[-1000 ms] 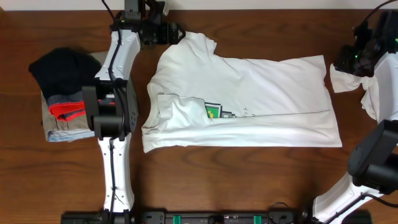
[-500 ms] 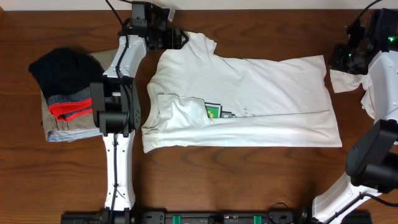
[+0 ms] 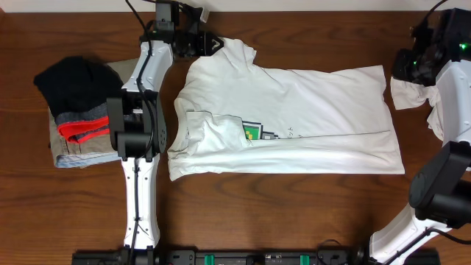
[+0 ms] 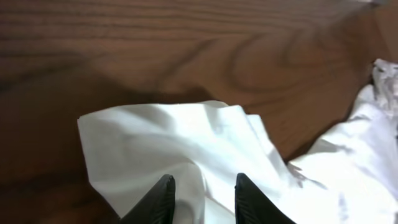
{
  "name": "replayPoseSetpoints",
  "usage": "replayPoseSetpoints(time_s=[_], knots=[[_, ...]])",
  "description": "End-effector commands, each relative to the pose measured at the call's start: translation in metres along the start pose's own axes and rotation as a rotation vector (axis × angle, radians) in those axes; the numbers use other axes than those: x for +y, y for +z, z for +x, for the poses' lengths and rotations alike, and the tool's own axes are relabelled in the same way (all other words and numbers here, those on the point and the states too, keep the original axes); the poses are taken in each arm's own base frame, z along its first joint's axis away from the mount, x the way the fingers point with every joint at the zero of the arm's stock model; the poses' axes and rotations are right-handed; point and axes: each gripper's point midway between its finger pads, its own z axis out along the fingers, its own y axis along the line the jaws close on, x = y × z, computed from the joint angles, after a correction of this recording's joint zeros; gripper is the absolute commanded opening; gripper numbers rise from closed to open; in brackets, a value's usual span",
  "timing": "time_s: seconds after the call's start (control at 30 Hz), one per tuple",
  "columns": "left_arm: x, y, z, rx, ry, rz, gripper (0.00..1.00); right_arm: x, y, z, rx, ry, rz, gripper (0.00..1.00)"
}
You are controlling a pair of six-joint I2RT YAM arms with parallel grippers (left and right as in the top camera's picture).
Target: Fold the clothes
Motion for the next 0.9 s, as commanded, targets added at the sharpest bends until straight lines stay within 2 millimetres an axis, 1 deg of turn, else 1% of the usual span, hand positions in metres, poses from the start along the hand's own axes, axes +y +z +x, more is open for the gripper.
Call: replayPoseSetpoints(time_s=[0.0,0.1,0.17,0.2,0.3,0.4,0.43,0.53,0.67,0.77,0.87], knots=[[-0.029,-0.029,-0.031,-0.053,0.036,0.038,0.32,-0.003,0.017,0.002,0.021,-0.009,0.017,0.20],[-0.026,-0.029,-0.026,-0.035,0.017,0.022,0.32,-0.005,0.029,0.007,0.044,-0.005,0.017,0.19],[-0.014,-0.029,-0.021,-0.018,0.000,-0.050,0.34,-0.005,0.035,0.013,0.067,-0.002,0.014,0.20],[-0.007,-0.030,-0.018,-0.007,0.000,-0.089,0.37,-0.005,0.036,0.015,0.076,-0.001,0.014,0.21],[0.001,-0.030,-0.014,0.006,0.020,-0.133,0.50,-0.005,0.036,0.016,0.080,-0.001,0.014,0.21],[0.012,-0.030,-0.012,0.008,0.018,-0.190,0.52,-0.005,0.036,0.016,0.080,-0.001,0.013,0.21],[0.015,-0.029,-0.011,0.010,0.015,-0.199,0.54,-0.005,0.036,0.017,0.084,0.001,0.013,0.21],[0.020,-0.024,-0.005,0.022,0.006,-0.199,0.55,-0.004,0.036,0.018,0.088,0.004,0.006,0.21],[0.022,-0.012,0.005,0.046,0.001,-0.194,0.55,-0.004,0.036,0.019,0.092,0.005,0.006,0.21],[0.016,-0.004,0.007,0.052,0.025,-0.184,0.54,-0.004,0.036,0.020,0.097,0.005,0.006,0.20],[0.009,0.001,0.006,0.050,0.053,-0.176,0.49,-0.004,0.036,0.020,0.098,0.005,0.006,0.20]])
